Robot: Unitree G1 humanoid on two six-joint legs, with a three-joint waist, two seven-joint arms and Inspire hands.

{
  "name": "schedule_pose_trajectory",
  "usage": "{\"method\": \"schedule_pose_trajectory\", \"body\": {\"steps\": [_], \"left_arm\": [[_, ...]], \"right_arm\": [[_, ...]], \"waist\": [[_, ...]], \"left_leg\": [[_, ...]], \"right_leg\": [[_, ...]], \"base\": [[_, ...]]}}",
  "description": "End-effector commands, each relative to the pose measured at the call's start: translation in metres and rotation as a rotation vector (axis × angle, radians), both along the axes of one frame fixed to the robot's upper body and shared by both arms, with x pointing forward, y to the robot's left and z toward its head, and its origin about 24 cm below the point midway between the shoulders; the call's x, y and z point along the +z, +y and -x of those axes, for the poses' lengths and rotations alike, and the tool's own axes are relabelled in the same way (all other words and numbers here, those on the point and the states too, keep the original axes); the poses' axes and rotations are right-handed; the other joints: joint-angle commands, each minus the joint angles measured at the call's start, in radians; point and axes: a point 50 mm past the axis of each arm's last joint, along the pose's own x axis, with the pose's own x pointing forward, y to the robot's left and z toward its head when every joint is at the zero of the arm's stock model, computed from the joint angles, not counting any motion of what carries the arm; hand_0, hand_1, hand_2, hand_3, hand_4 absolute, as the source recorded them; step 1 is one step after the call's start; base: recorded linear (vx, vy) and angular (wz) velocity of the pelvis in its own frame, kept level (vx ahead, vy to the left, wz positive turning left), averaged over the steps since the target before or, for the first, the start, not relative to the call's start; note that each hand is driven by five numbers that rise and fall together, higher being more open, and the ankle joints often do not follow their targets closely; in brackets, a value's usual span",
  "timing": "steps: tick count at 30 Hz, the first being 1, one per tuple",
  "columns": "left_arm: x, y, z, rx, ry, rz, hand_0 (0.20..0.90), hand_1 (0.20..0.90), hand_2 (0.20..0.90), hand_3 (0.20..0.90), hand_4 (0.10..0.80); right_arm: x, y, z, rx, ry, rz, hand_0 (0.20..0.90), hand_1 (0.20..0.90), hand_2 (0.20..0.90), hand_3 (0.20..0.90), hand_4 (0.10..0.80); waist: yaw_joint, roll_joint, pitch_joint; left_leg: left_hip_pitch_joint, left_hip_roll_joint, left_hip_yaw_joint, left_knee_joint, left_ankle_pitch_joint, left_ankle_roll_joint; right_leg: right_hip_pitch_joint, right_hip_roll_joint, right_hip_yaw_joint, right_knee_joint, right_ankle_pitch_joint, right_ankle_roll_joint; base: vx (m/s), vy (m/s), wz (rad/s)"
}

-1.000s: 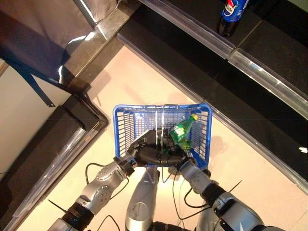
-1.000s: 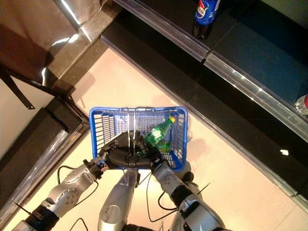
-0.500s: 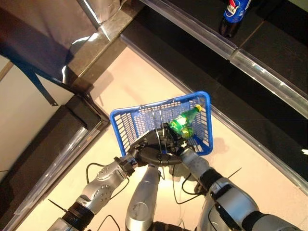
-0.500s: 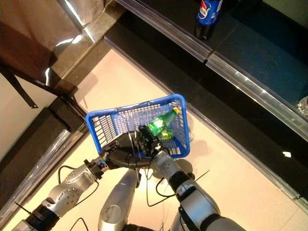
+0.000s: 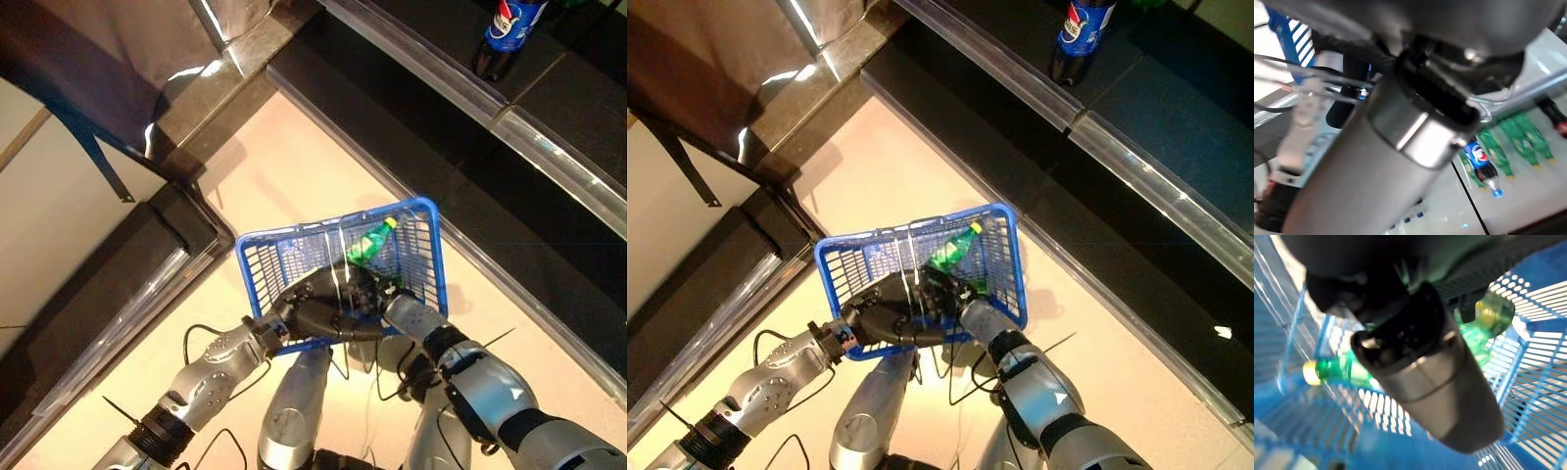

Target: Pick up the drink and place into the basket.

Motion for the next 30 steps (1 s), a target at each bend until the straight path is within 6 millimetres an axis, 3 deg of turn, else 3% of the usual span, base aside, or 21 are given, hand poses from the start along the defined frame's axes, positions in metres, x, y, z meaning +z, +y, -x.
{"method": "schedule_pose_trajectory", "body": {"steps": [1,11,17,22,25,30], "left_arm": [[0.135,-0.037,0.025,-0.310,-0.539,0.502,0.300,0.300,0.300,0.200,0.100],[0.123,-0.031,0.024,-0.296,-0.520,0.494,0.300,0.300,0.300,0.200,0.100],[0.109,-0.024,0.022,-0.231,-0.473,0.489,0.300,0.300,0.300,0.200,0.100],[0.092,-0.012,0.020,-0.136,-0.459,0.459,0.300,0.300,0.300,0.200,0.100],[0.084,-0.005,0.024,-0.113,-0.430,0.496,0.300,0.300,0.300,0.200,0.100],[0.075,0.000,0.024,-0.020,-0.408,0.509,0.300,0.300,0.300,0.200,0.100]], "right_arm": [[0.066,0.031,-0.033,0.102,-0.241,-0.074,0.900,0.900,0.900,0.900,0.800],[0.070,0.015,-0.035,0.050,-0.325,-0.137,0.900,0.900,0.900,0.900,0.800],[0.085,0.011,-0.029,0.051,-0.505,-0.144,0.900,0.900,0.900,0.900,0.800],[0.080,0.012,-0.005,0.099,-0.584,-0.120,0.900,0.900,0.900,0.900,0.800],[0.076,0.009,0.014,0.095,-0.617,-0.253,0.900,0.900,0.900,0.900,0.800],[0.079,0.025,0.042,0.206,-0.689,-0.250,0.900,0.900,0.900,0.900,0.800]], "waist": [[0.014,0.046,-0.025],[0.005,0.042,-0.025],[-0.023,0.029,-0.025],[-0.063,0.009,-0.025],[-0.087,-0.002,-0.025],[-0.127,-0.021,-0.025]], "left_leg": [[-0.020,-0.054,0.021,0.035,0.007,0.097],[-0.024,-0.050,0.032,0.035,0.004,0.099],[-0.026,-0.043,0.045,0.034,0.002,0.100],[-0.026,-0.028,0.061,0.031,0.004,0.100],[-0.023,-0.017,0.072,0.027,0.003,0.103],[-0.009,0.002,0.090,0.017,0.007,0.101]], "right_leg": [[0.050,0.037,-0.014,-0.083,0.123,-0.066],[0.046,0.036,-0.018,-0.086,0.123,-0.064],[0.037,0.044,-0.006,-0.090,0.126,-0.063],[0.029,0.058,0.016,-0.099,0.130,-0.064],[0.031,0.067,0.024,-0.108,0.130,-0.063],[0.040,0.083,0.044,-0.129,0.137,-0.063]], "base": [[0.000,0.000,0.00],[0.000,0.000,0.00],[0.000,0.000,0.00],[0.000,0.000,0.00],[-0.016,-0.009,-0.05],[-0.023,-0.005,-0.15]]}}
